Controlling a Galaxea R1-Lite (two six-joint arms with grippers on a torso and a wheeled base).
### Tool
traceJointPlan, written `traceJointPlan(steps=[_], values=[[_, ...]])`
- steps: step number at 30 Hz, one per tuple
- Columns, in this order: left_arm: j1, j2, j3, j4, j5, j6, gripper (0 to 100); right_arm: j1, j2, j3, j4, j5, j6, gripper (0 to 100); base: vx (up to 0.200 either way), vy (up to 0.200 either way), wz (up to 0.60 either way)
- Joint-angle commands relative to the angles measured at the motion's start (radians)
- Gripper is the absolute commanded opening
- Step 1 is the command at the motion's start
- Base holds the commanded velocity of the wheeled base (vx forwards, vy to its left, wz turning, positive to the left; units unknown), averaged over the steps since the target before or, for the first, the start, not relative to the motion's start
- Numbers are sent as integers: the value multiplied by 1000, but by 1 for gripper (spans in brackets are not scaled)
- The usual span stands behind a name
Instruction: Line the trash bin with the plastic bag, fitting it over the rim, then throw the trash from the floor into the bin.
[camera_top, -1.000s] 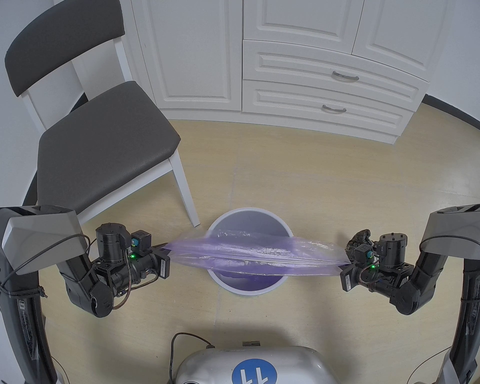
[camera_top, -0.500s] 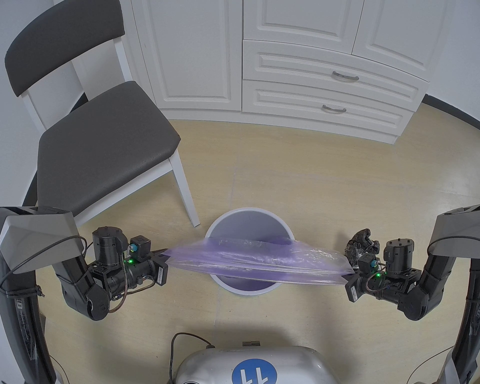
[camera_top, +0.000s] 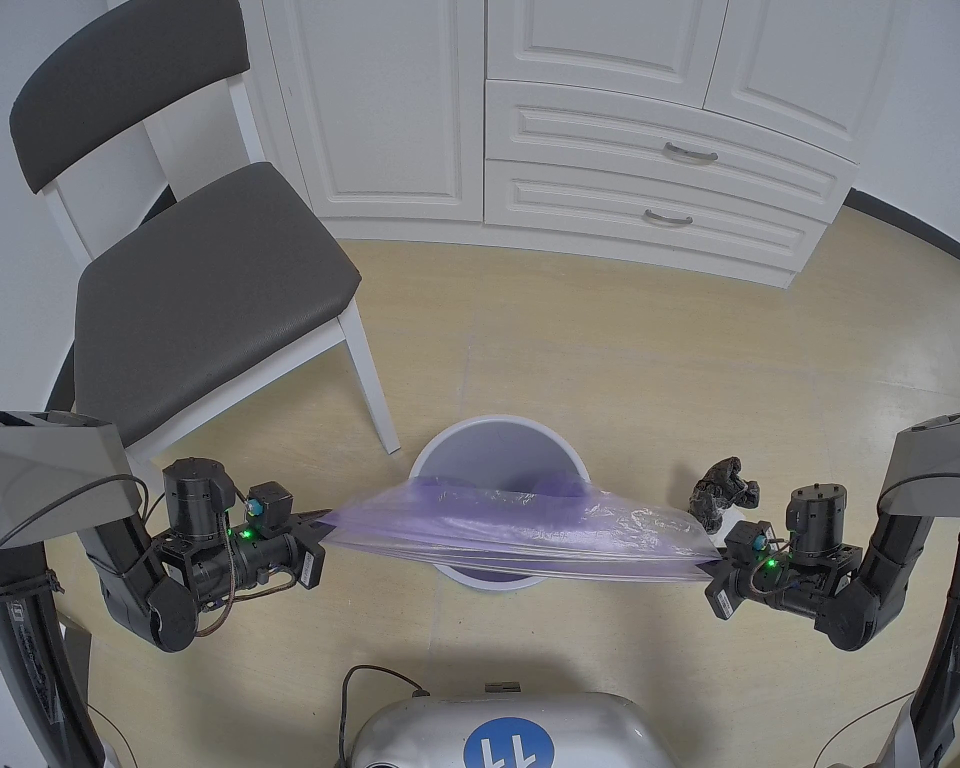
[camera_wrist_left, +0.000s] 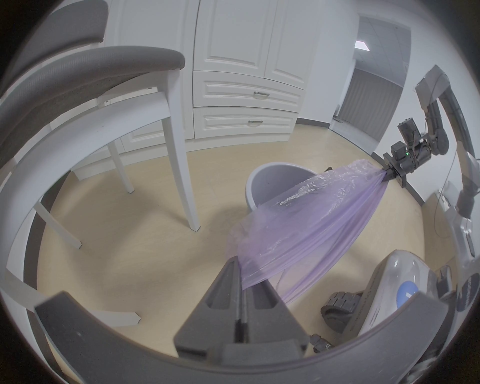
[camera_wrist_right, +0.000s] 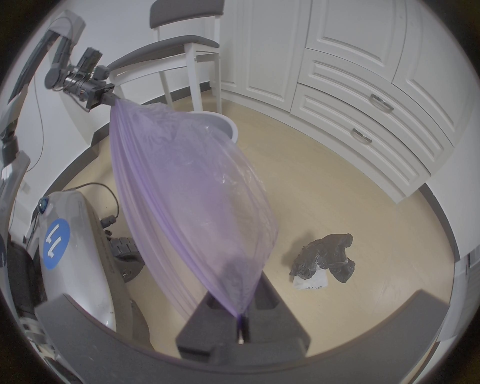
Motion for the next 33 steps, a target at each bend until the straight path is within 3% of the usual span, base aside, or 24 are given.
traceJointPlan(steps=[1,21,33], values=[[2,-17,25,-1,-1,27,0,-3,-28,26,0,7,-12,0,0,0,0],[-7,-10,137,1,-21,142,0,9,-51,92,49,7,-135,0,0,0,0],[-7,68,98,-4,-19,158,0,9,-8,40,92,1,-135,0,0,0,0]])
